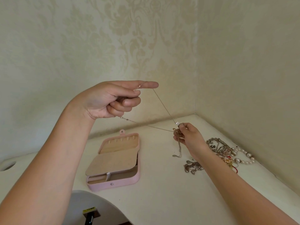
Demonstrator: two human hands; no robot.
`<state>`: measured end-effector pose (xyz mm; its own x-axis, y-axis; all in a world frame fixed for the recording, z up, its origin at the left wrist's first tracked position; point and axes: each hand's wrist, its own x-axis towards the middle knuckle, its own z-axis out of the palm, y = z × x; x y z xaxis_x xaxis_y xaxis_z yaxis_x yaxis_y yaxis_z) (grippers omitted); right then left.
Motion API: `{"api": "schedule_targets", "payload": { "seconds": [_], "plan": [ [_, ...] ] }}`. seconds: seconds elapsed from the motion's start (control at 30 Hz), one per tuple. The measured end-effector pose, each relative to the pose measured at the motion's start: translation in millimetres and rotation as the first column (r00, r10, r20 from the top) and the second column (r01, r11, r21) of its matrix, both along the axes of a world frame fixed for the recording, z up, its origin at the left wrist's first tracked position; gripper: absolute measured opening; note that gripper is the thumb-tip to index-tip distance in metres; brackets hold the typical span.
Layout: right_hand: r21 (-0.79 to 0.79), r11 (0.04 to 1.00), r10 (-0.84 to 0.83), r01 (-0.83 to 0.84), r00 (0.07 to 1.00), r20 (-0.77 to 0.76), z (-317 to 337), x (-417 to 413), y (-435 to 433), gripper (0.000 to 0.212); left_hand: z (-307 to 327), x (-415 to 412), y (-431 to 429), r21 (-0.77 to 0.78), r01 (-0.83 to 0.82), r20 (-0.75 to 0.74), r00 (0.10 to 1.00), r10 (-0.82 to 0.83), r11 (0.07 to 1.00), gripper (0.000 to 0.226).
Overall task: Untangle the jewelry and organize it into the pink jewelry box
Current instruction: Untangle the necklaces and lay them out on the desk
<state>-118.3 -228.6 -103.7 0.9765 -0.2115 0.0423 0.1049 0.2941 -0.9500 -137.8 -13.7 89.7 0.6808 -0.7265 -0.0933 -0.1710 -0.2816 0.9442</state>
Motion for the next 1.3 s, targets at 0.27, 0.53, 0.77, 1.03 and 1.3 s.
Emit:
{"api": "schedule_targets", "payload": {
  "seconds": [0.27, 0.53, 0.77, 1.03, 1.3],
  "plan": [
    [-0.132, 0.991, -0.038, 0.040, 0.999, 0.015, -1.8, 0.8, -1.0, 0.015, 2.3, -2.8, -2.4, -0.011, 0.005, -0.021, 1.000, -0.005, 1.000, 0.042],
    [-0.099, 0.994, -0.042, 0.041, 0.999, -0.004, -1.3, 0.4, 0.2, 0.014, 1.1, -3.4, -2.1, -0.023, 0.003, -0.027, 1.000, -0.004, 1.000, 0.043],
    [-0.212, 0.977, 0.030, -0.031, 0.999, -0.010, -0.7, 0.3, -8.1, 0.015, 3.0, 1.6, 5.9, -0.033, -0.073, -0.014, 0.997, 0.073, 0.997, 0.044],
    [-0.324, 0.945, 0.024, -0.043, 0.998, -0.062, 5.1, -3.5, -21.2, 0.017, 5.5, 16.7, 10.8, 0.014, -0.215, -0.018, 0.976, 0.215, 0.977, 0.040],
    [-0.249, 0.968, -0.058, 0.015, 0.984, -0.167, -3.6, 0.5, -40.6, 0.015, 7.4, 26.0, 17.4, -0.014, -0.291, -0.052, 0.956, 0.290, 0.956, 0.038]
  ]
}}
